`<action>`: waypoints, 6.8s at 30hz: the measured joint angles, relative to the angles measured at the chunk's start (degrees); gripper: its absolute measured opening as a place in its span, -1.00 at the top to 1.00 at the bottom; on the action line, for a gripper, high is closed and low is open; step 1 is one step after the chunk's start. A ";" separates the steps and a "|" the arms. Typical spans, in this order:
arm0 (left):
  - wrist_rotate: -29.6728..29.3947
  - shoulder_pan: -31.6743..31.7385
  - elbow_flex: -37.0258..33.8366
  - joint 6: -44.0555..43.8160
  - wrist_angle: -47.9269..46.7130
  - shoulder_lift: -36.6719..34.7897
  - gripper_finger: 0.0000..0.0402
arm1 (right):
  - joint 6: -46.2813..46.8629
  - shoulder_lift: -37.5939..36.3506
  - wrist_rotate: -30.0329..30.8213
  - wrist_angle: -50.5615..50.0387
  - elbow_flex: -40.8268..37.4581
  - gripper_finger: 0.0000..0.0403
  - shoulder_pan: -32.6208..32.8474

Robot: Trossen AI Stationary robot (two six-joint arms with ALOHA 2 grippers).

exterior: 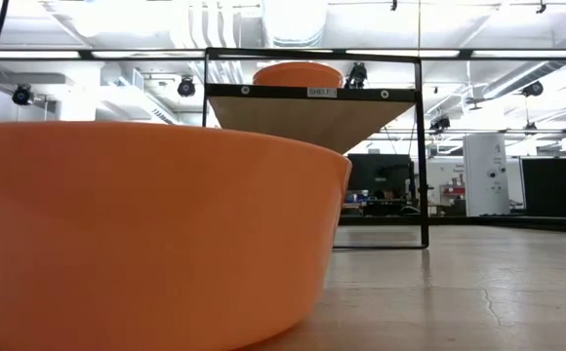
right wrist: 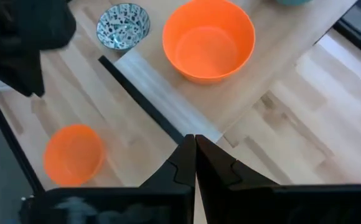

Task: Pick & Place Mini bowls
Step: Stack the orange bowl on top of the orange bowl on the shelf

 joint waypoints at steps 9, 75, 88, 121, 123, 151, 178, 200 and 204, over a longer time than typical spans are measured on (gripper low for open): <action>-4.71 -6.85 -11.44 8.57 15.26 0.00 0.69 | 12.13 0.10 2.16 -0.12 -1.69 0.96 4.32; -8.03 -10.18 -12.93 17.82 27.62 17.38 0.99 | 23.23 0.23 1.79 4.48 -7.09 0.96 6.66; -9.62 -10.18 -4.53 13.35 13.80 16.24 1.00 | 22.80 0.23 1.81 5.21 -7.11 0.96 6.73; -16.38 -0.10 28.89 12.53 -23.01 11.10 1.00 | 20.20 0.21 5.26 5.01 -7.13 0.96 7.03; -16.48 2.39 29.96 13.14 -24.42 10.96 1.00 | 20.20 0.21 5.43 5.00 -7.13 0.96 7.03; -10.62 21.23 28.09 15.53 -17.65 10.85 1.00 | 18.65 0.21 6.89 5.02 -7.13 0.96 7.03; -10.18 21.58 24.29 13.96 -16.16 11.21 0.98 | 18.69 0.21 6.88 5.14 -7.15 0.96 7.12; -12.31 21.55 24.25 12.98 -15.19 9.44 0.60 | 18.91 0.19 6.86 5.41 -7.15 0.96 7.14; -12.35 21.55 23.18 12.92 -14.26 10.43 0.60 | 18.85 0.19 6.86 5.32 -7.15 0.96 7.14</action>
